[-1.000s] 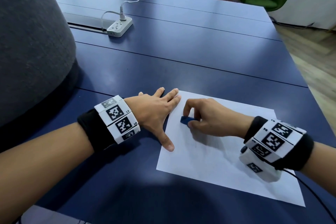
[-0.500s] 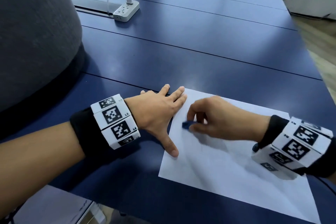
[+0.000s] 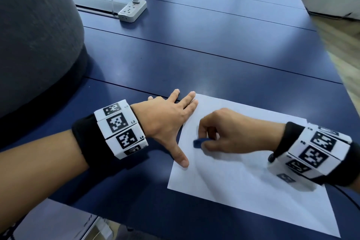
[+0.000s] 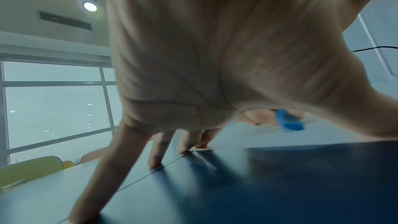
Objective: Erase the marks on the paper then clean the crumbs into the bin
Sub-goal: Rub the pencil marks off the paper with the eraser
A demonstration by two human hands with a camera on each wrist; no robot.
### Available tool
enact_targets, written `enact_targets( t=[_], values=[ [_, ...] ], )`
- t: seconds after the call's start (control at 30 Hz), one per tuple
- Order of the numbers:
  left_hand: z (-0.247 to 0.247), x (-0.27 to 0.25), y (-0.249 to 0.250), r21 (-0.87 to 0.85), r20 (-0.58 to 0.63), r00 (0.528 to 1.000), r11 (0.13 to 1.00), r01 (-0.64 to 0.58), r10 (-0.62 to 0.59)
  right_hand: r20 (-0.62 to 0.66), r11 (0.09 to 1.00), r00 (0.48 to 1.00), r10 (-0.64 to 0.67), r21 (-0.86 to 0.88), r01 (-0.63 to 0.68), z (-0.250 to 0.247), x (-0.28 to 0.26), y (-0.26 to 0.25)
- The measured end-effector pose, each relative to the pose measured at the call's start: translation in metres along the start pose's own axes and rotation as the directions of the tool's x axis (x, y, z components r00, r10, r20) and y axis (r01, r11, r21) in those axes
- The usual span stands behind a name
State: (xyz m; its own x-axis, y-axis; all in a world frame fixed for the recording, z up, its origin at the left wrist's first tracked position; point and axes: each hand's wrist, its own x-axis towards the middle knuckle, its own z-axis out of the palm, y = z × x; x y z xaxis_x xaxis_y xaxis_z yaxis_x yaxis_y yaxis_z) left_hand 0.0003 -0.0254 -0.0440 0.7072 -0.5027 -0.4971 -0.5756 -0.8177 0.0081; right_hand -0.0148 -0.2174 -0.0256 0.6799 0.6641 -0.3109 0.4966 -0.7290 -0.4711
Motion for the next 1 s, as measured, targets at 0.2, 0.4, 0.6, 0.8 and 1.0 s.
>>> enact_targets(
  t=[0.2,0.4,0.6,0.8,1.0],
  values=[
    [0.002,0.0,0.0,-0.004,0.005,1.0,1.0,0.0,0.0,0.089,0.998,0.994,-0.063,0.036,0.06,0.01,-0.011,-0.008],
    [0.001,0.0,-0.001,-0.012,0.002,1.0,1.0,-0.001,0.001,-0.088,1.0,0.996,0.028,-0.013,-0.029,-0.009,0.01,0.012],
    [0.001,0.0,0.0,0.002,0.005,1.0,1.0,-0.003,0.003,0.082,0.998,0.996,-0.032,0.06,0.027,0.001,0.0,-0.005],
    [0.0,-0.003,0.0,-0.01,-0.01,1.0,1.0,-0.005,0.005,-0.02,0.999,1.0,-0.007,0.045,0.008,-0.001,0.002,-0.002],
    [0.001,-0.004,-0.002,-0.023,-0.025,1.0,1.0,-0.008,0.007,-0.035,0.999,0.999,0.027,-0.018,-0.028,-0.01,0.016,0.005]
  ],
)
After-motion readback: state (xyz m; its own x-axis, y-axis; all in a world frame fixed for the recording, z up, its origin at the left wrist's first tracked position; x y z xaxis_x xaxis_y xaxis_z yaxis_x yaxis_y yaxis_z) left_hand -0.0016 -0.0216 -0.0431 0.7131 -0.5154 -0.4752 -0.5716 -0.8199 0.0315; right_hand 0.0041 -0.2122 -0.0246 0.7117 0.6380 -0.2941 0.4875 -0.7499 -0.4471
